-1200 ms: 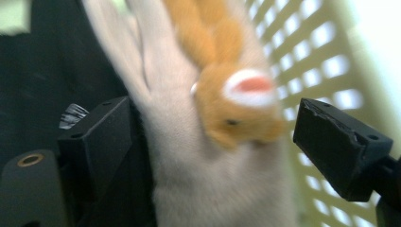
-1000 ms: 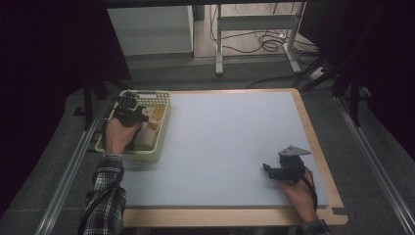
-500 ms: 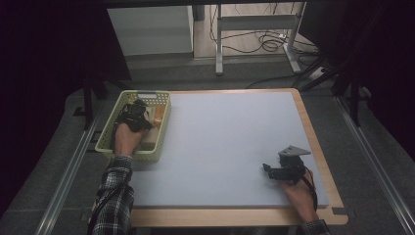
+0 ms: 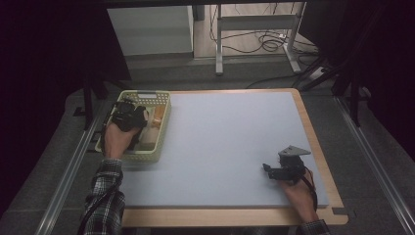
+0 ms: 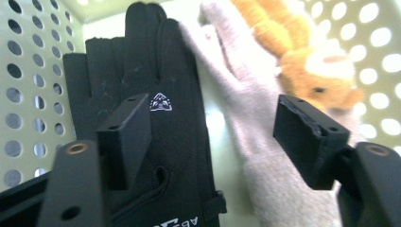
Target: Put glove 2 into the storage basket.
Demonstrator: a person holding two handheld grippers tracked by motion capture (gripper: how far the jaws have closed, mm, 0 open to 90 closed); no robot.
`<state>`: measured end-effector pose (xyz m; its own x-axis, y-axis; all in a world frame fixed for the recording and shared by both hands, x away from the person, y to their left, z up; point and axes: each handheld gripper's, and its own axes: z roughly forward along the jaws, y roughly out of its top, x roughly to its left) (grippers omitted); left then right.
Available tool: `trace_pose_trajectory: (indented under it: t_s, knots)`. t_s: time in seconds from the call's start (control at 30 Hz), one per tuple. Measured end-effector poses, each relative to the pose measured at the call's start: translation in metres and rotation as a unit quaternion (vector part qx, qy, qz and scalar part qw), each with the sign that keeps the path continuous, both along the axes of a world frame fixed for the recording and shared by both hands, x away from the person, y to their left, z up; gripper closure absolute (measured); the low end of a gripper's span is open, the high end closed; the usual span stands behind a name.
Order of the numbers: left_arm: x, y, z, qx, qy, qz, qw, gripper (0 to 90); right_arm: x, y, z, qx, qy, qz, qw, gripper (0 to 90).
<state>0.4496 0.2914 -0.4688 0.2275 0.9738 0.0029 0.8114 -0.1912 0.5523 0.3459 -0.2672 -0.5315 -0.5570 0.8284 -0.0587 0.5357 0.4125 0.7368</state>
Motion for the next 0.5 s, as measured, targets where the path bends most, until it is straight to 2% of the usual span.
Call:
trace_pose_trajectory:
  t_s: [0.23, 0.5]
  knots:
    - [-0.012, 0.005, 0.007, -0.028, -0.018, -0.012, 0.9994, 17.6, 0.0, 0.0, 0.0, 0.0, 0.0, 0.0, 1.0, 20.7]
    - [-0.027, 0.008, 0.014, -0.041, -0.034, -0.031, 0.9981, 11.7, 0.0, 0.0, 0.0, 0.0, 0.0, 0.0, 1.0, 20.7]
